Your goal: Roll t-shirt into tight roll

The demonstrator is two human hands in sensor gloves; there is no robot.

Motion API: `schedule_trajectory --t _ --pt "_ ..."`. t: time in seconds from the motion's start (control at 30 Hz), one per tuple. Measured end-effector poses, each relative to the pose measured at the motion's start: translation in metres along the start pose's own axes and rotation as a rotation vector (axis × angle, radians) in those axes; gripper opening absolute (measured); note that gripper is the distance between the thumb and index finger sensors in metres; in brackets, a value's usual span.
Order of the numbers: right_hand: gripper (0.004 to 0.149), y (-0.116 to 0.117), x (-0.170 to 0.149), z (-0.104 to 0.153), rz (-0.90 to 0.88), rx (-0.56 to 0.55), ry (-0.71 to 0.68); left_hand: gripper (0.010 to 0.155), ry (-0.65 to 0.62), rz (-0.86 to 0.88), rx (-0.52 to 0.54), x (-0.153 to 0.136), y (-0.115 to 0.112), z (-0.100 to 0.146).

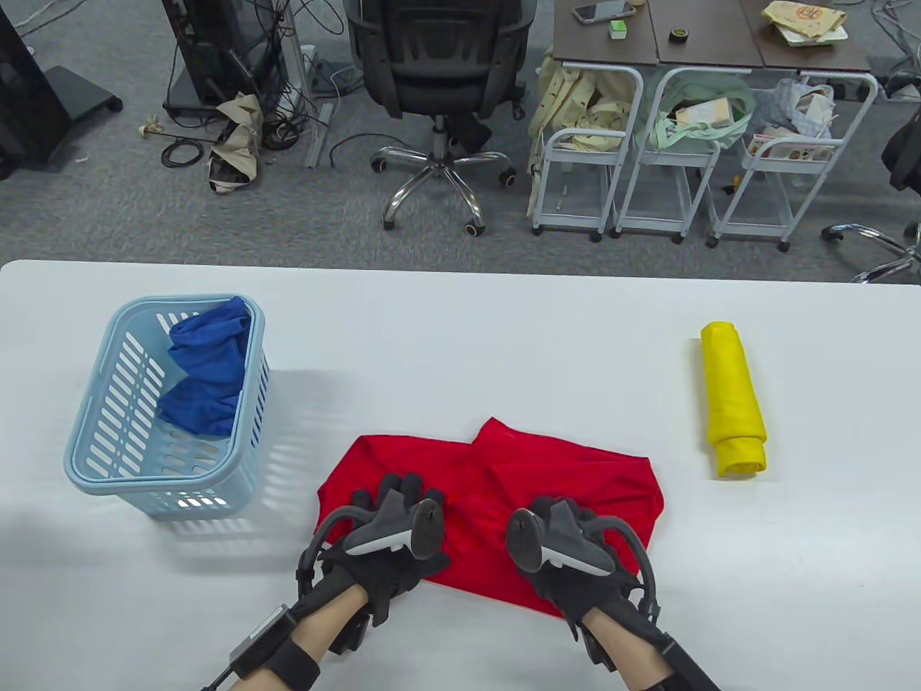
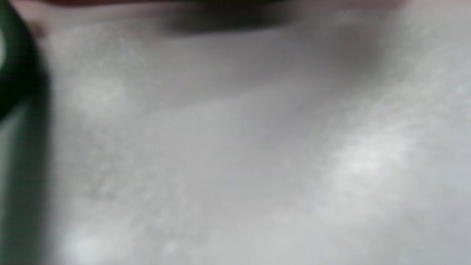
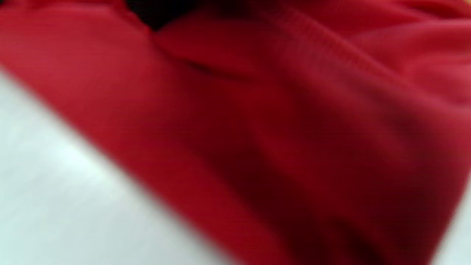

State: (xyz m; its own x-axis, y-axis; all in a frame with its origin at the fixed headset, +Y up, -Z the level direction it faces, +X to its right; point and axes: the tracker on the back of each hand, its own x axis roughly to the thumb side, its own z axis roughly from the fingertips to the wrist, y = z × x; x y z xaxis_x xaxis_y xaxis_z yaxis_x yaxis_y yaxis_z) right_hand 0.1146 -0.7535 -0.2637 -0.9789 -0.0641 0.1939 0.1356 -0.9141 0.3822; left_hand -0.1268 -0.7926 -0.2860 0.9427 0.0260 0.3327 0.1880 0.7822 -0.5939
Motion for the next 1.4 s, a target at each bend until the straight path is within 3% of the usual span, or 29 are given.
schedule_trajectory --t 0.1,0.17,0.23,0.3,0.4,0.47,0.53,0.63,0.73,0.83,0.97,1.07,1.13,1.2,1.27,1.33,1.4 --pt "0.039 -0.012 -0.041 0.006 0.001 -0.020 0.133 0.083 0.047 0.024 0.011 -0.018 0.005 -0.002" --pt "0.039 -0.020 -0.086 0.020 -0.003 0.032 0.313 0.082 0.087 0.111 0.004 -0.042 0.008 -0.003" --pt "0.038 -0.027 -0.122 0.040 -0.030 -0.009 0.482 0.079 0.110 0.200 0.010 -0.058 0.011 -0.001" --pt "0.041 -0.029 -0.141 0.053 -0.186 -0.034 0.501 0.075 0.136 0.245 0.038 -0.064 0.016 0.003" --pt "0.051 -0.036 -0.138 0.057 -0.071 -0.085 0.608 0.070 0.245 0.098 0.086 -0.052 0.023 0.012" --pt "0.060 -0.035 -0.122 0.051 -0.052 -0.109 0.516 0.072 0.228 0.028 0.123 -0.039 0.024 0.016" --pt "0.063 -0.029 -0.097 0.040 -0.095 -0.126 0.326 0.076 0.195 0.043 0.159 -0.025 0.023 0.017" --pt "0.057 -0.013 -0.038 0.019 -0.167 -0.016 -0.141 0.077 0.145 0.036 0.121 -0.008 0.014 0.005" --pt "0.054 -0.004 -0.002 0.011 -0.099 0.036 -0.265 0.079 0.162 -0.007 0.046 -0.008 0.005 -0.005" --pt "0.058 0.008 -0.004 0.004 -0.003 0.119 -0.190 0.080 0.139 0.043 0.051 -0.018 0.006 -0.004" --pt "0.060 -0.004 -0.065 0.012 -0.058 0.129 0.115 0.080 0.113 0.099 0.031 -0.032 0.006 -0.005" --pt "0.055 -0.011 -0.115 0.032 -0.106 0.082 0.362 0.080 0.088 0.115 0.026 -0.037 0.008 -0.005" --pt "0.055 -0.020 -0.133 0.043 -0.164 0.010 0.513 0.079 0.079 0.110 0.035 -0.039 0.010 -0.004" --pt "0.052 -0.030 -0.136 0.052 -0.111 -0.064 0.588 0.077 0.113 0.094 0.056 -0.042 0.014 -0.002" --pt "0.050 -0.033 -0.129 0.052 -0.108 -0.108 0.546 0.075 0.261 -0.046 0.140 -0.038 0.022 0.007" --pt "0.050 -0.030 -0.114 0.043 -0.127 -0.092 0.388 0.072 0.351 -0.278 0.251 -0.029 0.029 0.017" --pt "0.055 -0.020 -0.096 0.029 -0.186 -0.019 0.099 0.073 0.371 -0.358 0.306 -0.018 0.032 0.025"
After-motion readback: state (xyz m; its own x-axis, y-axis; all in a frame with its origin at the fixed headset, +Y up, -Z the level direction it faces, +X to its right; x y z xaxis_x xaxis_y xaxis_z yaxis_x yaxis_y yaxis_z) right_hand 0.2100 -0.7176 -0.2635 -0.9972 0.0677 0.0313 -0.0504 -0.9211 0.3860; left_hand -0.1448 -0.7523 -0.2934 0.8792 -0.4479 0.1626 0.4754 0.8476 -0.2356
